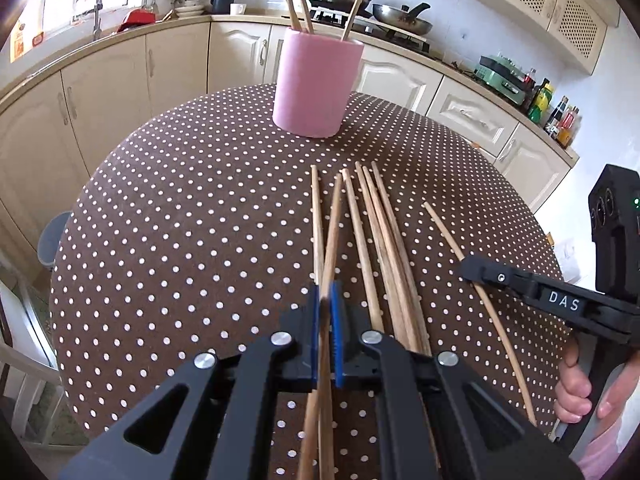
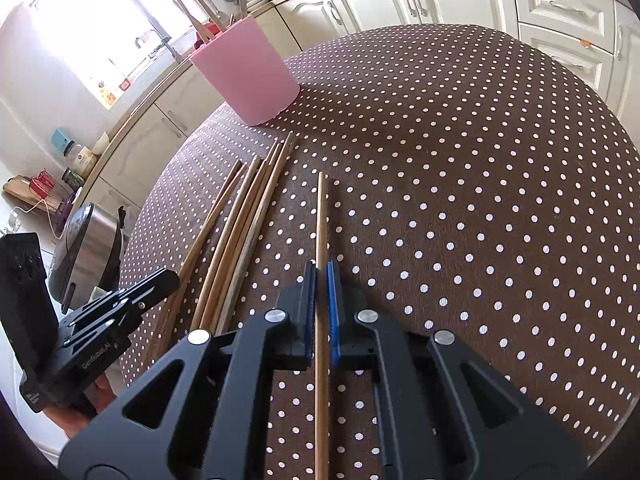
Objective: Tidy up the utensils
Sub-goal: 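Hold both grasped chopsticks just above the bundle, then lift both held chopsticks upright and carry them over the pink cup, then lower both chopsticks into the pink cup and open both tools, then move both open tools back down to the chopstick bundle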
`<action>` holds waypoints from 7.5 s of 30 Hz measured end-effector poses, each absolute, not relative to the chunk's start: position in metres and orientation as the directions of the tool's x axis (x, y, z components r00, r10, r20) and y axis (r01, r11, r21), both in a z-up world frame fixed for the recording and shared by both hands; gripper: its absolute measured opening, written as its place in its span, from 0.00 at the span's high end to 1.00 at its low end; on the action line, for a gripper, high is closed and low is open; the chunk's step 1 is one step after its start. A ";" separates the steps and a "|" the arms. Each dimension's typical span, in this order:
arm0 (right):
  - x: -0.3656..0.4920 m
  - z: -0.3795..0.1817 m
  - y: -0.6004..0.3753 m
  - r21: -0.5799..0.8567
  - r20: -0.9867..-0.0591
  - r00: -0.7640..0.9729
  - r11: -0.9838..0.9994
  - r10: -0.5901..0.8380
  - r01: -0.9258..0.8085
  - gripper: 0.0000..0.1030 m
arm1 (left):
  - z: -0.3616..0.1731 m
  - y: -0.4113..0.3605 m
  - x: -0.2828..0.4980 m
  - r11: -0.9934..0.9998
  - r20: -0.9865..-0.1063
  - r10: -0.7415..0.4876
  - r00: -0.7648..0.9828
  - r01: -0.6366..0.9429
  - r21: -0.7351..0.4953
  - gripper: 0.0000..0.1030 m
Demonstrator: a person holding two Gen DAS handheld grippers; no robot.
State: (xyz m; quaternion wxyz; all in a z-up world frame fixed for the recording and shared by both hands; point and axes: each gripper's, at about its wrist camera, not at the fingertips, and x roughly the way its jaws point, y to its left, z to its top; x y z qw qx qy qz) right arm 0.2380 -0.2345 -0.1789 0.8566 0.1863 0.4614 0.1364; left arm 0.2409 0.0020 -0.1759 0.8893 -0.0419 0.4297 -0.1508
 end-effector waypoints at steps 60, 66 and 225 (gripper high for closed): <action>0.241 -0.175 -0.226 0.407 -0.755 0.537 0.911 0.377 -0.068 0.94 | -0.181 0.011 0.276 0.989 -0.791 -0.142 0.595 0.126 -0.083 0.95; 0.247 -0.158 -0.220 0.413 -0.720 0.574 0.905 0.390 -0.096 0.94 | -0.169 0.021 0.266 0.985 -0.757 -0.174 0.630 0.128 -0.119 0.95; 0.249 -0.174 -0.130 0.099 -0.847 0.508 0.985 0.159 -0.142 0.27 | -0.159 0.026 0.257 0.962 -0.756 -0.186 0.628 0.274 -0.009 0.43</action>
